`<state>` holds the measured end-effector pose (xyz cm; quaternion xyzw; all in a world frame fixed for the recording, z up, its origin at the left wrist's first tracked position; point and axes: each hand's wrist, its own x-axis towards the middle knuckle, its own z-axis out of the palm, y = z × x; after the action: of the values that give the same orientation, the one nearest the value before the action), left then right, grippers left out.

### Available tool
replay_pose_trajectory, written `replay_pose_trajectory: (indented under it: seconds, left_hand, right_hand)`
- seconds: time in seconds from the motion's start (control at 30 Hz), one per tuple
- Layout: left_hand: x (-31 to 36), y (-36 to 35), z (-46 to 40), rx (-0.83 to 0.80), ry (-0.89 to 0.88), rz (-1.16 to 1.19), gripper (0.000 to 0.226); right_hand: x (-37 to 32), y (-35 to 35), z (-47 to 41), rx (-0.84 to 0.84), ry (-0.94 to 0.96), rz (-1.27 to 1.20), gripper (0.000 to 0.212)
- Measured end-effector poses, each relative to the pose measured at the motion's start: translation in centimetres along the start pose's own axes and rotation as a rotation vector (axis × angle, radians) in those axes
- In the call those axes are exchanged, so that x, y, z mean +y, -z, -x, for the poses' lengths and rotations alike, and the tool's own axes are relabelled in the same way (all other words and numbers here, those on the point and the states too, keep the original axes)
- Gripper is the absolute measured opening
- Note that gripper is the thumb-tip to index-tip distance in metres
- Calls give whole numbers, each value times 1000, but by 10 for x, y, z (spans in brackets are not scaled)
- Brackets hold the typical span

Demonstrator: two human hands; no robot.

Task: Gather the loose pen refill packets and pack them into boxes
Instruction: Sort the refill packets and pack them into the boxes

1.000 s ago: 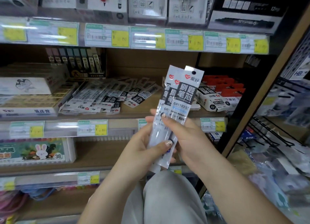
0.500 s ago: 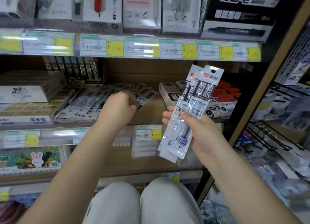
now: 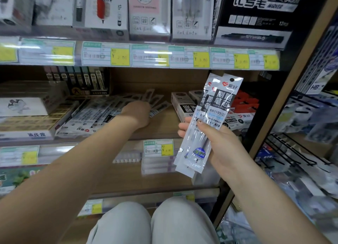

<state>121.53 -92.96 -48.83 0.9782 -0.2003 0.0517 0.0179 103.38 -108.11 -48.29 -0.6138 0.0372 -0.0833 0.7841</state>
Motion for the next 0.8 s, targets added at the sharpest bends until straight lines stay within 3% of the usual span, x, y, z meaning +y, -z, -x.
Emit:
replay_pose_trajectory:
  seconds: [0.3,0.4,0.63,0.8]
  left_hand:
    - [12,-4,4,135,-9,-181,31]
    - [9,-5,4,191,4,-162,38]
    - [5,-3,16,286,23,-84,28]
    - [-2,7,23,479,-5,-3,29]
  right_hand:
    - [1,0,1,9,2,-1,22]
    - [1,2,2,12,0,-4,23]
    - [-1,0,4,8,-3,6,22]
    - [-2,-2,7,6,11,-9,22]
